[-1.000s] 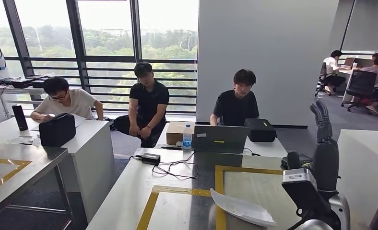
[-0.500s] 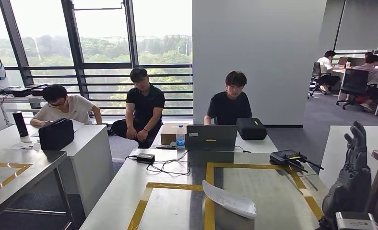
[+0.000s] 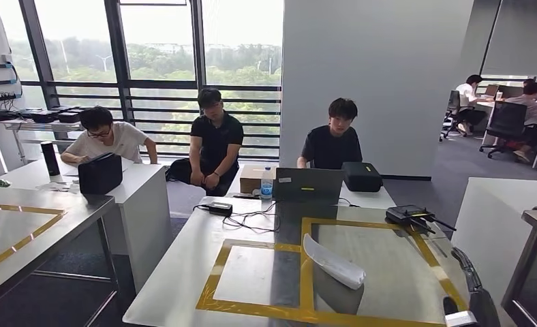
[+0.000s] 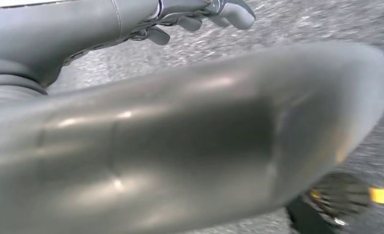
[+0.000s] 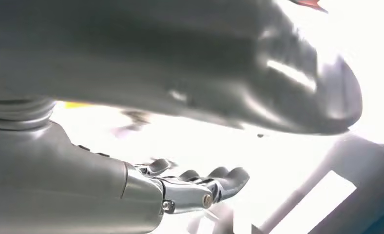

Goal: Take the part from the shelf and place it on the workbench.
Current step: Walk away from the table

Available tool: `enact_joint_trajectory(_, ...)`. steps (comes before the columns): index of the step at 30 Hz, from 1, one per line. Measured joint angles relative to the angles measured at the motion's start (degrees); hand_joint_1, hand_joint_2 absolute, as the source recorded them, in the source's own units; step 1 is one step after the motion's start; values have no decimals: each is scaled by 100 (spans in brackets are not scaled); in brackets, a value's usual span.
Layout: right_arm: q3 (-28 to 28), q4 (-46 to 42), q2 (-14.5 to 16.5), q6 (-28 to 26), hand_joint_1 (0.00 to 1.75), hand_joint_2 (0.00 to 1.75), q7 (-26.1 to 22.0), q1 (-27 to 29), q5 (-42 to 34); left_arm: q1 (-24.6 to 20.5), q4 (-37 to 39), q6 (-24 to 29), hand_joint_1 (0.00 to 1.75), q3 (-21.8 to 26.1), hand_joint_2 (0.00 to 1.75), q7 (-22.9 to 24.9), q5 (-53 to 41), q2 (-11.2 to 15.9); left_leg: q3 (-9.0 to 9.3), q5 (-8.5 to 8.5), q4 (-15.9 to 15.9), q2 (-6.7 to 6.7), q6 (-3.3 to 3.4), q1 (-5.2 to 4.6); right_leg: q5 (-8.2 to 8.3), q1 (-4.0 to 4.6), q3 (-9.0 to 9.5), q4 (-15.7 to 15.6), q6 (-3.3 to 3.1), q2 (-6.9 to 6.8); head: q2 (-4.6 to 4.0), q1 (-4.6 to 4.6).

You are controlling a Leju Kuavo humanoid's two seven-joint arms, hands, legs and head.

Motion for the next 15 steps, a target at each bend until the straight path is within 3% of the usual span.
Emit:
enact_joint_trajectory(1, -10, 398, -27, 57, 0, 0, 48, 59, 39, 6, 1, -3, 0, 7, 0, 39, -4, 6, -90, 74, 8, -2, 7, 1, -210, -9, -81, 377, 23, 0, 1, 3)
enact_joint_trajectory(2, -18, 794, -41, 106, 0, 0, 112, 125, 50, 11, 3, -3, 0, 14, 0, 68, -6, 8, -189, 141, 21, -7, 8, 4, -270, -15, -111, 668, 39, 1, 1, 4)
enact_joint_trajectory(3, -25, 1195, -49, 174, 0, 0, 201, 197, 37, 17, 6, 1, 0, 21, 0, 85, -6, 8, -288, 200, 41, -12, 2, 10, -187, -19, -63, 802, 50, 0, 2, 7)
enact_joint_trajectory(4, -29, 1583, -50, 270, 0, 0, 330, 265, 11, 22, 9, 8, 0, 28, 0, 91, -5, 5, -388, 251, 72, -16, -12, 21, -22, -24, 88, 726, 57, -1, 2, 9)
enact_joint_trajectory(5, -39, 1933, -47, 391, 0, 0, 495, 321, -30, 25, 13, 16, 0, 35, 0, 84, -5, 3, -479, 294, 112, -19, -34, 31, 132, -27, 340, 455, 62, -6, 2, 11)
enact_joint_trajectory(6, -58, 2251, -36, 534, 0, 0, 704, 367, -84, 24, 14, 22, 0, 45, 0, 71, -5, 1, -560, 330, 157, -20, -63, 33, 165, -23, 654, 39, 59, -14, 2, 14)
enact_joint_trajectory(8, -132, 2787, 21, 861, 0, 0, 1280, 489, -220, 15, 15, 25, 0, 63, 0, 42, -21, -4, -630, 394, 208, -19, -137, 31, 50, 8, 1114, -645, -24, -21, 2, 11)
enact_joint_trajectory(9, -180, 3015, 69, 992, 0, 0, 1581, 589, -283, 9, 15, 23, 0, 69, 0, 34, -39, -7, -631, 432, 207, -20, -178, 31, -24, 31, 1196, -803, -83, -20, 1, 7)
enact_joint_trajectory(11, -293, 3420, 218, 1193, 0, 0, 2250, 862, -452, 6, 19, 18, 0, 73, 0, 37, -84, -14, -618, 500, 173, -26, -262, 44, 29, 44, 1164, -848, -204, -22, 1, 5)
enact_joint_trajectory(12, -366, 3593, 313, 1262, 0, 0, 2625, 1010, -572, 6, 21, 16, 0, 74, 0, 41, -99, -15, -649, 448, 204, -30, -292, 49, 80, 44, 1133, -856, -258, -32, 1, 4)
enact_joint_trajectory(13, -453, 3742, 414, 1323, 0, 0, 3022, 1161, -711, 6, 24, 11, 0, 75, 0, 44, -107, -19, -698, 290, 315, -33, -313, 49, 139, 37, 1089, -870, -308, -45, 2, 2)
enact_joint_trajectory(15, -663, 3993, 611, 1395, 0, 0, 3752, 1468, -953, -7, 30, -9, 0, 76, 0, 37, -122, -26, -867, -285, 872, -34, -339, 47, 260, 44, 962, -878, -372, -72, 1, -10)
